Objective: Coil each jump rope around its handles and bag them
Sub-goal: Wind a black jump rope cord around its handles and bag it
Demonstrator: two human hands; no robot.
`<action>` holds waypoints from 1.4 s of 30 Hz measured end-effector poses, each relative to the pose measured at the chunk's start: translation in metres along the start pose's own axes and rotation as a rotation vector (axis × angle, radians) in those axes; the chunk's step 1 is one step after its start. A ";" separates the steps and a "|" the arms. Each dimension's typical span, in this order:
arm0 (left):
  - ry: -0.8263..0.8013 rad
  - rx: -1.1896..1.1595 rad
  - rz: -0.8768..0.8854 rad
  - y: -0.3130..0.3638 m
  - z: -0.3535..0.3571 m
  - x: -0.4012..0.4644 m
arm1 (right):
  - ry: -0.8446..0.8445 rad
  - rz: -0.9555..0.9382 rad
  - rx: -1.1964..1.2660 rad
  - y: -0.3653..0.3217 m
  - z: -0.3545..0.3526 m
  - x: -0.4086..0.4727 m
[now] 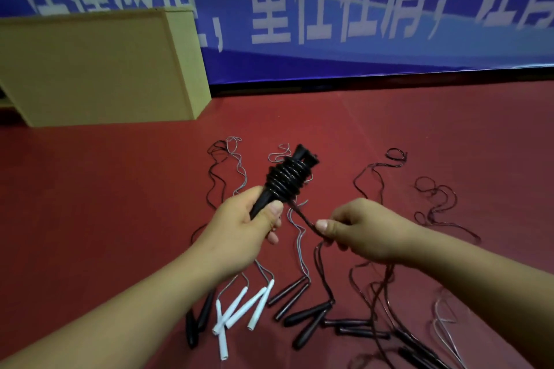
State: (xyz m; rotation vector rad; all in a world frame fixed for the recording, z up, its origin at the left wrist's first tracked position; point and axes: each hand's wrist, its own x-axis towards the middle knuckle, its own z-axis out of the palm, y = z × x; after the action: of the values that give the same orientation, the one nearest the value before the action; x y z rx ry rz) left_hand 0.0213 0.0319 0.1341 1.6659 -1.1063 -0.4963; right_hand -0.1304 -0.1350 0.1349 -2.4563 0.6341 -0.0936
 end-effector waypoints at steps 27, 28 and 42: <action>-0.141 0.659 -0.250 -0.045 -0.024 0.014 | 0.227 -0.158 0.148 -0.024 -0.001 -0.012; -0.251 0.681 -0.217 -0.041 -0.021 0.012 | 0.266 -0.147 0.129 -0.022 -0.001 -0.011; -0.654 0.072 -0.052 0.000 -0.019 -0.008 | 0.182 0.063 0.337 0.000 -0.005 -0.005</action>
State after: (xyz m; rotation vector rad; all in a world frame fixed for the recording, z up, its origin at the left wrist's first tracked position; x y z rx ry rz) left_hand 0.0319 0.0491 0.1394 1.6371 -1.5602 -1.0966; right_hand -0.1361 -0.1355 0.1389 -2.1156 0.7096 -0.3722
